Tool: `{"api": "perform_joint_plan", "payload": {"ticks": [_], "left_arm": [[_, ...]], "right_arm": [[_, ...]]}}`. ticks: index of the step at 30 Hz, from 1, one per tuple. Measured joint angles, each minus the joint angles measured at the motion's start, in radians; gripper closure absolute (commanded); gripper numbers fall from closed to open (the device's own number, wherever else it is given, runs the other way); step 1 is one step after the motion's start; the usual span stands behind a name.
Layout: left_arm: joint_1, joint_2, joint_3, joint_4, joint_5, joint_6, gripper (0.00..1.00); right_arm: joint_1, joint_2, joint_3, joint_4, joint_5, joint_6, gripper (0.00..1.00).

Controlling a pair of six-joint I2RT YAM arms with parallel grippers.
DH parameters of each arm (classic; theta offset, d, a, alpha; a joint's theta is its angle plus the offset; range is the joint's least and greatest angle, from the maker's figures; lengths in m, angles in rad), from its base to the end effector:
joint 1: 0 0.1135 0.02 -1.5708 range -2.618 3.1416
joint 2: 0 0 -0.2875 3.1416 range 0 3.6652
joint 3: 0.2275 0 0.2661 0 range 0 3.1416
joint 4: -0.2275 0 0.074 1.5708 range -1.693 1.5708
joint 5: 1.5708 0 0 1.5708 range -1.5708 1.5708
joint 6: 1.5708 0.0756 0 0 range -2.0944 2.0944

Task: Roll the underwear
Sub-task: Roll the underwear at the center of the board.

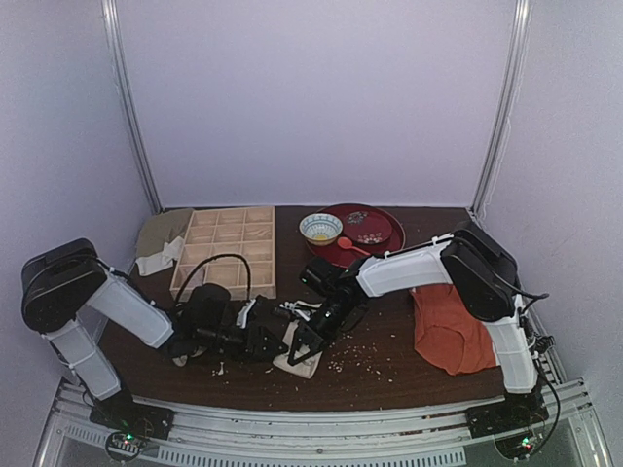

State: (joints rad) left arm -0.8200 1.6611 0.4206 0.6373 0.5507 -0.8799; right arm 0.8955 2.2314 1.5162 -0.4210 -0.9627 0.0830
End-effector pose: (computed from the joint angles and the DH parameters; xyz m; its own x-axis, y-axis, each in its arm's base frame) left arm 0.1763 -0.2469 0.0955 -0.9534 0.0591 -0.2960 0.2861 0.4893 -0.8238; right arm 0.2522 0.4141 0.1095 -0.6200 -0.6983 -0.3579 -0.6127 0.1458 0.7768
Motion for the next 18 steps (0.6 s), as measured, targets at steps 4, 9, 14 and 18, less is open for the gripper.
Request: {"api": "perform_joint_plan", "payload": {"ticks": [4,9,14,18], "left_arm": [[0.012,-0.016,-0.034,0.032,0.002,-0.007,0.43],[0.023,-0.041,-0.057,0.061,0.031,-0.008,0.41],[0.023,-0.005,-0.057,0.146,0.082,-0.024,0.41],[0.029,0.033,-0.057,0.186,0.102,-0.029,0.40]], "right_arm": [[-0.001,0.000,0.000,0.000,-0.003,0.000,1.00],[-0.002,0.002,0.005,-0.002,-0.003,0.000,1.00],[-0.003,0.007,0.013,-0.012,-0.003,0.000,1.00],[-0.003,0.009,0.017,-0.021,-0.003,0.000,1.00]]}}
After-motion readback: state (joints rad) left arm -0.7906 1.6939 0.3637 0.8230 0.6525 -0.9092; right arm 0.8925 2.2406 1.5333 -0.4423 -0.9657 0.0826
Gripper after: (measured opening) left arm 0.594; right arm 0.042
